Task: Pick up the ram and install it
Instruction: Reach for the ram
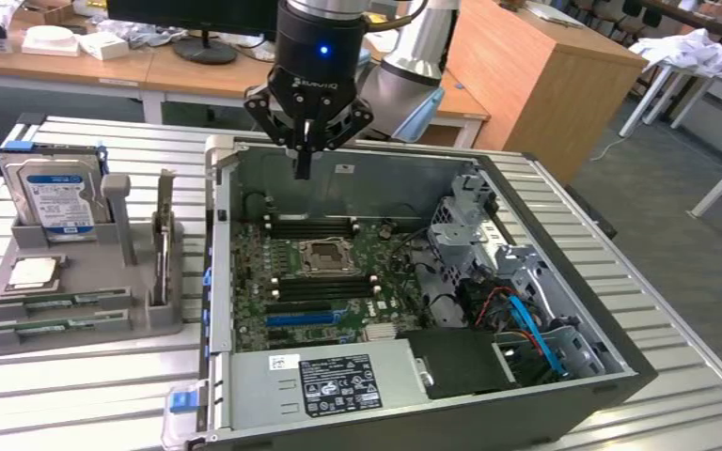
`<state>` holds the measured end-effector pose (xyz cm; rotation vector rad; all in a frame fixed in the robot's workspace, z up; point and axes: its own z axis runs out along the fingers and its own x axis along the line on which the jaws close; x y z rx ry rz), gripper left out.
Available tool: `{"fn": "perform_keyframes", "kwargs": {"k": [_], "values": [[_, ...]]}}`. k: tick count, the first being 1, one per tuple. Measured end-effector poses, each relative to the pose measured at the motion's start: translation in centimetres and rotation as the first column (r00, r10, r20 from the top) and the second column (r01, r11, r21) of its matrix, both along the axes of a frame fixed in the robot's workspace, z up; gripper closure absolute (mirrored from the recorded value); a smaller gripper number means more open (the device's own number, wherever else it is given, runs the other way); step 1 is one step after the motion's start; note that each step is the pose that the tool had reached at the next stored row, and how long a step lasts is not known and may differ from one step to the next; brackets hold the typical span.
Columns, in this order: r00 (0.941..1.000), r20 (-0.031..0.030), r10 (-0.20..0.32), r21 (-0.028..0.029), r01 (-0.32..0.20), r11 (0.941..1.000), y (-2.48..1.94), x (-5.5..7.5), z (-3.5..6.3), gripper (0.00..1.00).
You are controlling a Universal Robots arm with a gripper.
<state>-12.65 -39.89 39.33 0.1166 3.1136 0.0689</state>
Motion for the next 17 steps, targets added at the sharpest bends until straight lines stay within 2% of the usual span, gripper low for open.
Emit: {"fn": "perform_keyframes", "kwargs": {"k": [17], "values": [[1.0000, 0.0000, 0.000, 0.0000, 0.000, 1.0000, 0.00, -1.5, 0.00, 0.90]]}}
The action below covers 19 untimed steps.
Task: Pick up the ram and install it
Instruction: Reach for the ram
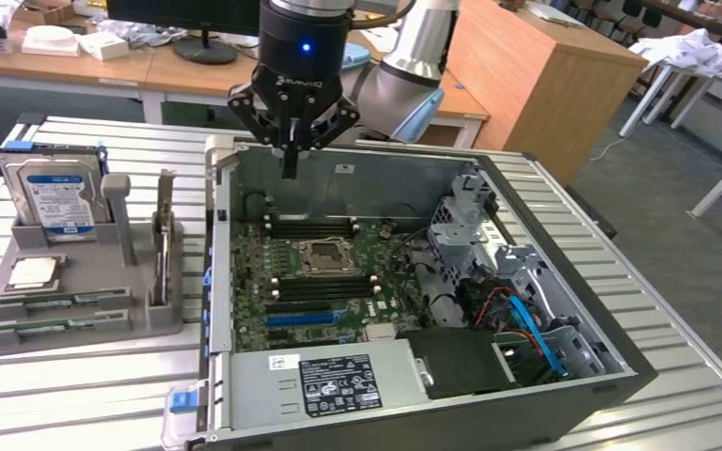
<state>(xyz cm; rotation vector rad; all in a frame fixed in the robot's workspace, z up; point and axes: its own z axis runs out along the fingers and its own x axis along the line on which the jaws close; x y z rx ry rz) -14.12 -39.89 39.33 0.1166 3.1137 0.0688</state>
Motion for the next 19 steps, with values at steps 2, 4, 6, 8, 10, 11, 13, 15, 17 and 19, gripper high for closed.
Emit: {"fn": "perform_keyframes", "kwargs": {"k": [2, 4, 6, 8, 10, 11, 13, 15, 17, 19], "values": [[1.0000, 0.0000, 0.000, 0.0001, 0.000, 1.0000, 0.00, -0.2, 0.00, 0.90], [1.0000, 0.0000, 0.000, 0.0001, 0.000, 1.0000, 0.00, -0.4, 0.00, 0.90], [1.0000, 0.0000, 0.000, 0.0001, 0.000, 1.0000, 0.00, -0.5, 0.00, 0.90], [1.0000, 0.0000, 0.000, 0.0000, 0.000, 1.0000, 0.00, -0.6, 0.00, 0.90], [1.0000, 0.0000, 0.000, 0.0001, 0.000, 1.0000, 0.00, -0.8, 0.00, 0.90], [1.0000, 0.0000, 0.000, 0.0000, 0.000, 1.0000, 0.00, -0.9, 0.00, 0.90], [1.0000, 0.0000, 0.000, 0.0000, 0.000, 1.0000, 0.00, -1.0, 0.00, 0.90], [1.0000, 0.0000, 0.000, 0.0000, 0.000, 1.0000, 0.00, -1.1, 0.00, 0.90], [1.0000, 0.0000, 0.000, 0.0000, 0.000, 1.0000, 0.00, -1.2, 0.00, 0.90], [1.0000, 0.0000, 0.000, 0.0000, 0.000, 1.0000, 0.00, -1.4, 0.00, 0.90]]}}
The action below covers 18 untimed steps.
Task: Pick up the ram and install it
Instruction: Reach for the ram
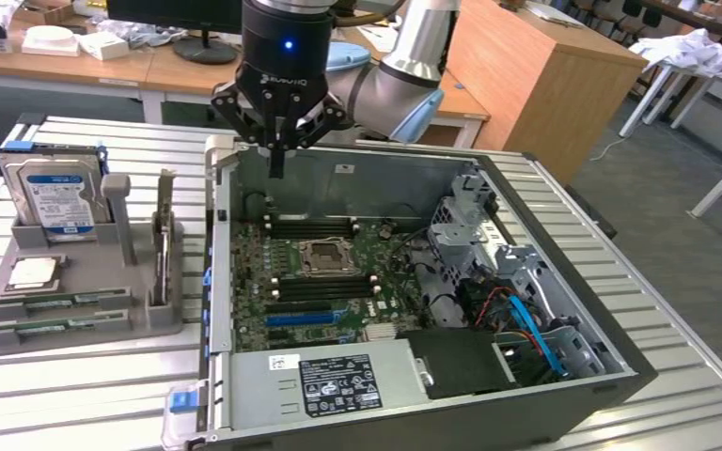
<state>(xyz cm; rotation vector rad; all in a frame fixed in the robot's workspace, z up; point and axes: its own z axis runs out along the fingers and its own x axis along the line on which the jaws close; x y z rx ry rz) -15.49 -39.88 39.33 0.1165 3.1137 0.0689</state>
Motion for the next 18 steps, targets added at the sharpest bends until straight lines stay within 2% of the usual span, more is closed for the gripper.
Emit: {"fn": "perform_keyframes", "kwargs": {"k": [18], "values": [[1.0000, 0.0000, 0.000, 0.0000, 0.000, 1.0000, 0.00, -1.1, 0.00, 0.90]]}}
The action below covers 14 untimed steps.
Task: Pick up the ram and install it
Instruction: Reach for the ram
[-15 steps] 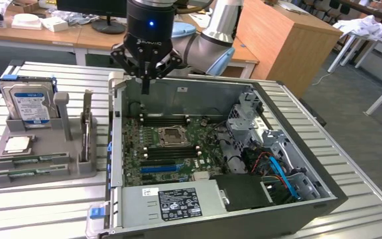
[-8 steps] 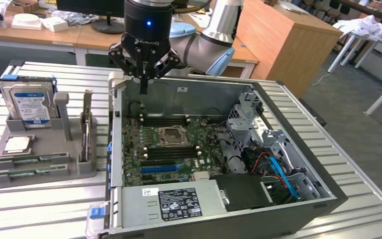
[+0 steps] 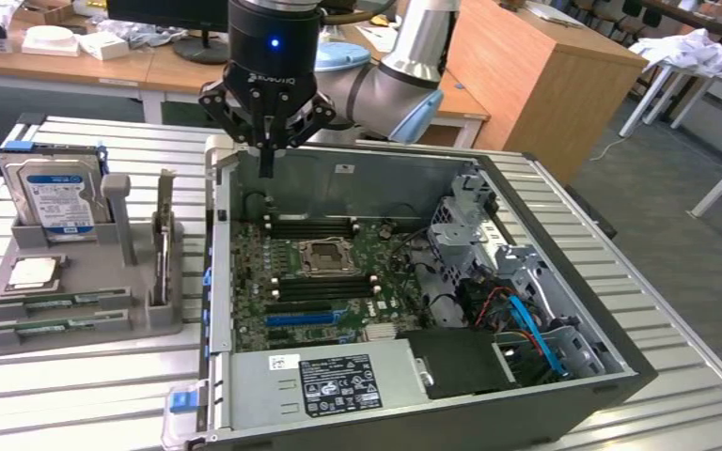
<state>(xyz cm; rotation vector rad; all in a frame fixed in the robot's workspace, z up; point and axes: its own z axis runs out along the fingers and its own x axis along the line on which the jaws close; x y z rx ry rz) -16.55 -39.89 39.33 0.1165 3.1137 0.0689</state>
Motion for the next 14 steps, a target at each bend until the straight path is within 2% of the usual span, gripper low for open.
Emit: {"fn": "perform_keyframes", "kwargs": {"k": [14], "values": [[1.0000, 0.0000, 0.000, 0.0000, 0.000, 1.0000, 0.00, -0.94, 0.00, 0.90]]}}
